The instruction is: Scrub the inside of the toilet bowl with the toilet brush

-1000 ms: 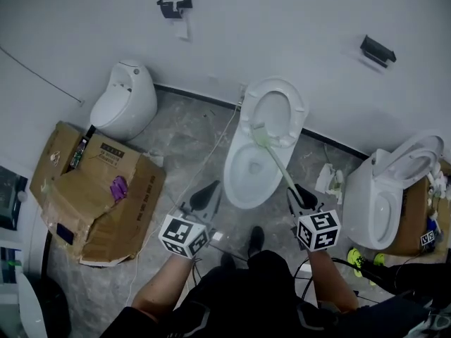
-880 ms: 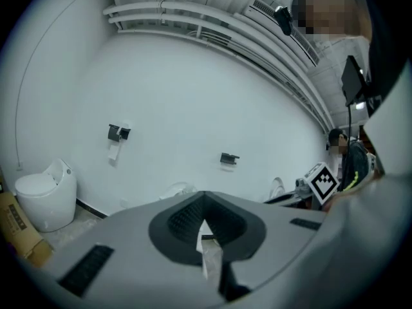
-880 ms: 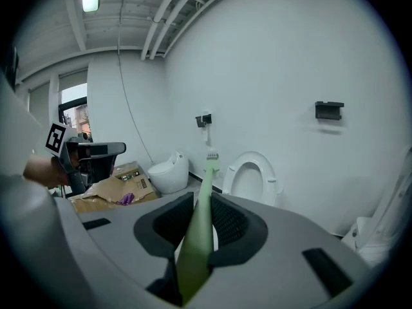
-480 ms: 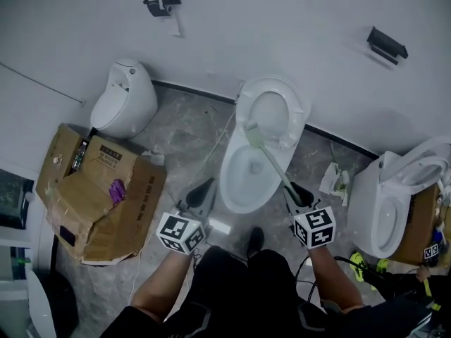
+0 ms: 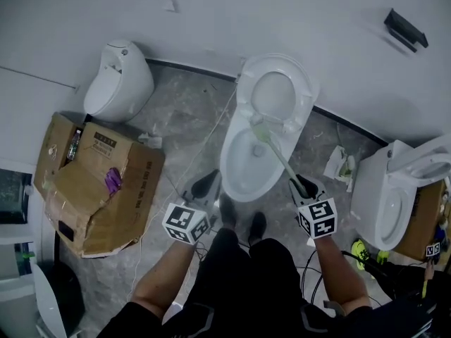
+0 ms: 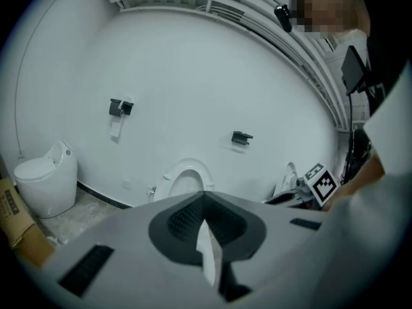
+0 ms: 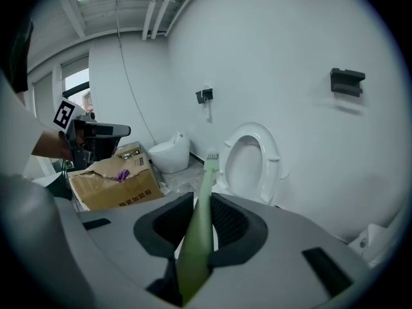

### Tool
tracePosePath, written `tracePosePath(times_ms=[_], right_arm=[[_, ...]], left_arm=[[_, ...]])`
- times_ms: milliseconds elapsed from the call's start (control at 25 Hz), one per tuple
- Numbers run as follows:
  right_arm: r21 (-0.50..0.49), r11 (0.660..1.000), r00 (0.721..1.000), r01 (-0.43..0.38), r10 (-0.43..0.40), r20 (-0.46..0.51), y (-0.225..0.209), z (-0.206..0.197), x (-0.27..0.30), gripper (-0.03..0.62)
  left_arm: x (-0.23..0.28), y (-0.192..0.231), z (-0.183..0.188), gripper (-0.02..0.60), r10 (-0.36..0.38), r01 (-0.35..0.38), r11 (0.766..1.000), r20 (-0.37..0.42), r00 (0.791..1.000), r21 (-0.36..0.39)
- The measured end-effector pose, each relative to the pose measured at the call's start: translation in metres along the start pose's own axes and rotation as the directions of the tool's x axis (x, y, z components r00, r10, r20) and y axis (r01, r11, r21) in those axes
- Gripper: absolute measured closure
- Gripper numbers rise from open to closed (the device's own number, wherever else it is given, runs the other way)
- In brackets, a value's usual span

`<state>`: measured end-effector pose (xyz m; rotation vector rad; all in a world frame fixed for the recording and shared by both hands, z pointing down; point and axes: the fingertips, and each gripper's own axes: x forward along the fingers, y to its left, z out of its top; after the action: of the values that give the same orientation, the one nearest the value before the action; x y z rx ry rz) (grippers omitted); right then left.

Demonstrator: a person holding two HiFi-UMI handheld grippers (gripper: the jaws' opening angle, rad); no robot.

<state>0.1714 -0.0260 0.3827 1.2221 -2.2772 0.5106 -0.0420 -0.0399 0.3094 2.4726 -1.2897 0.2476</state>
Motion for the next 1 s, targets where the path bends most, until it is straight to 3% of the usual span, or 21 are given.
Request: tracePosePath(times_ms=[480, 1000], right_arm=[[-0.014, 0.999, 0.986, -0.037, 0.035, -0.161, -0.001, -0.086, 0.094, 0.502], [-0.03, 0.998, 0.944, -0.061, 0.048, -0.326, -0.006, -0.189, 0.183, 0.502]], left_arm=[[0.059, 0.05, -0.088, 0.574, -0.025, 0.021, 0.999, -0.106, 0.994, -0.036], [0.105, 0.082, -0.196, 0.574, -0.044, 0.033, 0.998, -0.219, 0.975, -0.053]])
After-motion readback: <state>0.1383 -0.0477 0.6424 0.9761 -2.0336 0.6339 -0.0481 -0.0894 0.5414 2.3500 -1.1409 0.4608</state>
